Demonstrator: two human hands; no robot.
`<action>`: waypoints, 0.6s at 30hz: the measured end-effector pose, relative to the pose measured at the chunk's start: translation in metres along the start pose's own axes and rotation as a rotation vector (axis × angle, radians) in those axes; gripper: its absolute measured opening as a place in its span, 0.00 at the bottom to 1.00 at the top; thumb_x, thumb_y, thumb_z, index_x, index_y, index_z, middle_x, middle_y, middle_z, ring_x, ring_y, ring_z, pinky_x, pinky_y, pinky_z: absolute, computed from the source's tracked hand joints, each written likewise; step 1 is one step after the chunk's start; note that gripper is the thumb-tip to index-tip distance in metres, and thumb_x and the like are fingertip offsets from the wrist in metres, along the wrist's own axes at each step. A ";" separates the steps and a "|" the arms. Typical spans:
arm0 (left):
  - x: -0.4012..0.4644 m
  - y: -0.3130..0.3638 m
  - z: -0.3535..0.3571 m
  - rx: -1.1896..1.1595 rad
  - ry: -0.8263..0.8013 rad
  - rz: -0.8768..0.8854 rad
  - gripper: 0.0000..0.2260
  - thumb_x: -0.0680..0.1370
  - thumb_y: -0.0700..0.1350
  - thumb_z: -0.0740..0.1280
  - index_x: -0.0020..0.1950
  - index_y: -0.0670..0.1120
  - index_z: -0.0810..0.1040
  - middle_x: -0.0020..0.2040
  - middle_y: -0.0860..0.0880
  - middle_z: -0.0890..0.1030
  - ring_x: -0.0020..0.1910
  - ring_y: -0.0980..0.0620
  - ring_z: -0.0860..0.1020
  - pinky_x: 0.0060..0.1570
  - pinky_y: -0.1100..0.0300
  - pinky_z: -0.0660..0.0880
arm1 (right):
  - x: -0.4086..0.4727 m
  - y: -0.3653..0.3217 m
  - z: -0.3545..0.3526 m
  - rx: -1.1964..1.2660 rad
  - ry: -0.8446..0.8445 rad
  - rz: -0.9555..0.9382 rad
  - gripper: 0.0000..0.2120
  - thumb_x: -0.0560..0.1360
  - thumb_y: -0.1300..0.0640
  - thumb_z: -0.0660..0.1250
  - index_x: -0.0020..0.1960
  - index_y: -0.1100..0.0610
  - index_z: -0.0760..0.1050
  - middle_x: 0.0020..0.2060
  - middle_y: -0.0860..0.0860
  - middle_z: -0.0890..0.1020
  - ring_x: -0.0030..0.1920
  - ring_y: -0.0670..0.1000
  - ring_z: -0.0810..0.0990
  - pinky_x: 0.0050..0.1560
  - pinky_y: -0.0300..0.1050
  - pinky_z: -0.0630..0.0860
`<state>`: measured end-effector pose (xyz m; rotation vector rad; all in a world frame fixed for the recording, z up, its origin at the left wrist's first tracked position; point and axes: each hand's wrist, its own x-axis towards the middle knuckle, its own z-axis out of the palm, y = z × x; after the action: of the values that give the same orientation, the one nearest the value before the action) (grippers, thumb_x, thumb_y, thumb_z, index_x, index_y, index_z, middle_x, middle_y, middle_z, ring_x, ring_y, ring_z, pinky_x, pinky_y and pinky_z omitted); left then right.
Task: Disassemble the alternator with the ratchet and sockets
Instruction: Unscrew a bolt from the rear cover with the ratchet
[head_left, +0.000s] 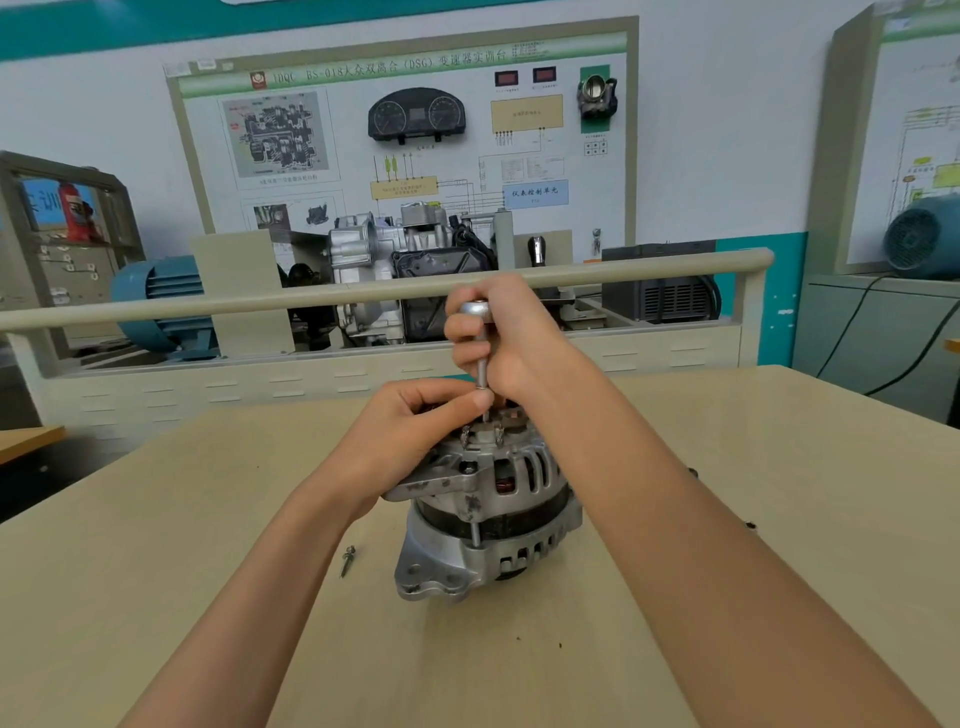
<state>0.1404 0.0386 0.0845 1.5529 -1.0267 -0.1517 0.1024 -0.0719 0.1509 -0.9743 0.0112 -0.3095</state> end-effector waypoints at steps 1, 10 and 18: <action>0.000 0.000 0.000 0.014 -0.010 -0.006 0.10 0.68 0.55 0.68 0.46 0.58 0.85 0.46 0.54 0.85 0.47 0.58 0.82 0.47 0.69 0.77 | 0.001 -0.004 -0.003 0.030 -0.138 0.106 0.12 0.77 0.65 0.49 0.39 0.57 0.67 0.22 0.46 0.68 0.15 0.41 0.61 0.15 0.31 0.51; -0.001 0.002 0.001 -0.012 0.002 0.001 0.08 0.69 0.51 0.68 0.43 0.55 0.86 0.43 0.53 0.86 0.43 0.59 0.83 0.40 0.72 0.75 | 0.001 0.010 0.005 0.003 0.162 -0.164 0.10 0.75 0.67 0.50 0.42 0.60 0.68 0.27 0.51 0.71 0.15 0.43 0.65 0.15 0.32 0.55; 0.001 0.001 0.000 0.027 -0.015 -0.022 0.10 0.68 0.55 0.69 0.46 0.58 0.85 0.46 0.55 0.85 0.47 0.60 0.82 0.42 0.73 0.74 | 0.005 -0.009 -0.008 0.106 -0.019 0.138 0.13 0.78 0.65 0.48 0.38 0.59 0.67 0.20 0.47 0.70 0.16 0.43 0.65 0.16 0.32 0.60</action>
<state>0.1398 0.0383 0.0860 1.5896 -1.0278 -0.1656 0.1039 -0.0845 0.1543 -0.8667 0.0441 -0.1718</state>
